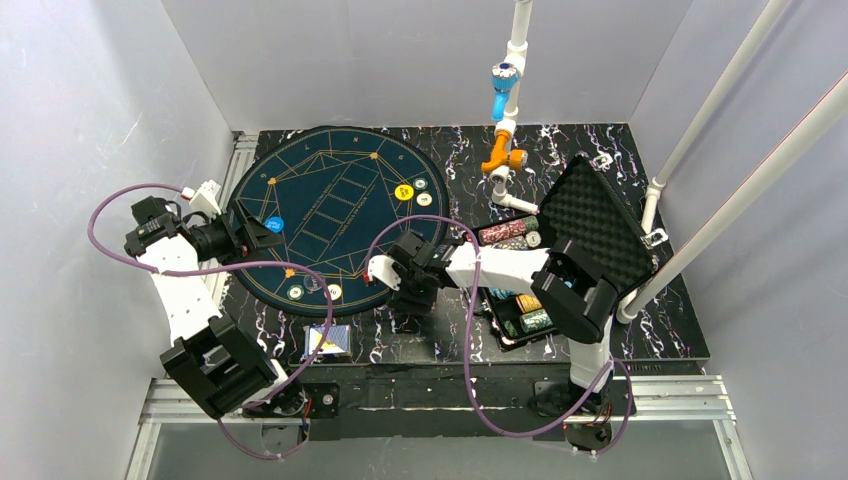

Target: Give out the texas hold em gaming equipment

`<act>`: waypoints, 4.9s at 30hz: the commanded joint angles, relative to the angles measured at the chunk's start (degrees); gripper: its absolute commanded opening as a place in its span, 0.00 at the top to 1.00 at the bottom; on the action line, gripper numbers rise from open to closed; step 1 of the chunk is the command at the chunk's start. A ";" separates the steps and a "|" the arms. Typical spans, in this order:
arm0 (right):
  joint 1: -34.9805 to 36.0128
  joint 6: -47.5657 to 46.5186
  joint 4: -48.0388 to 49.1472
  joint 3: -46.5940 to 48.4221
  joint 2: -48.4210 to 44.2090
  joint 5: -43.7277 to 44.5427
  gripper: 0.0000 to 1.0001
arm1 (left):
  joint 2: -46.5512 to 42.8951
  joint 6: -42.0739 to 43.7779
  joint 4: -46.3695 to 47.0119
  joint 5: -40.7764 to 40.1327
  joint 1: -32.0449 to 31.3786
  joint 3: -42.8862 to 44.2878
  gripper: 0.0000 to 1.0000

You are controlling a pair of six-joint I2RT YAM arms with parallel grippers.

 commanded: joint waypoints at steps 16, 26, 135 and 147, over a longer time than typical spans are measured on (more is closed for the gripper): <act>0.33 0.68 -0.81 4.38 -0.66 -2.49 0.53 | -0.39 0.31 -0.41 1.83 0.32 0.50 0.24; 0.33 0.90 -0.44 5.53 -1.04 -2.06 0.53 | -0.41 0.05 -0.44 1.97 0.32 0.72 0.24; 8.24 16.83 5.39 52.65 32.17 -11.43 0.36 | -0.73 -3.54 1.03 16.08 4.37 1.33 0.24; 6.40 17.42 3.36 46.55 22.65 -14.83 0.40 | -0.32 -3.69 1.01 16.55 4.36 3.38 0.24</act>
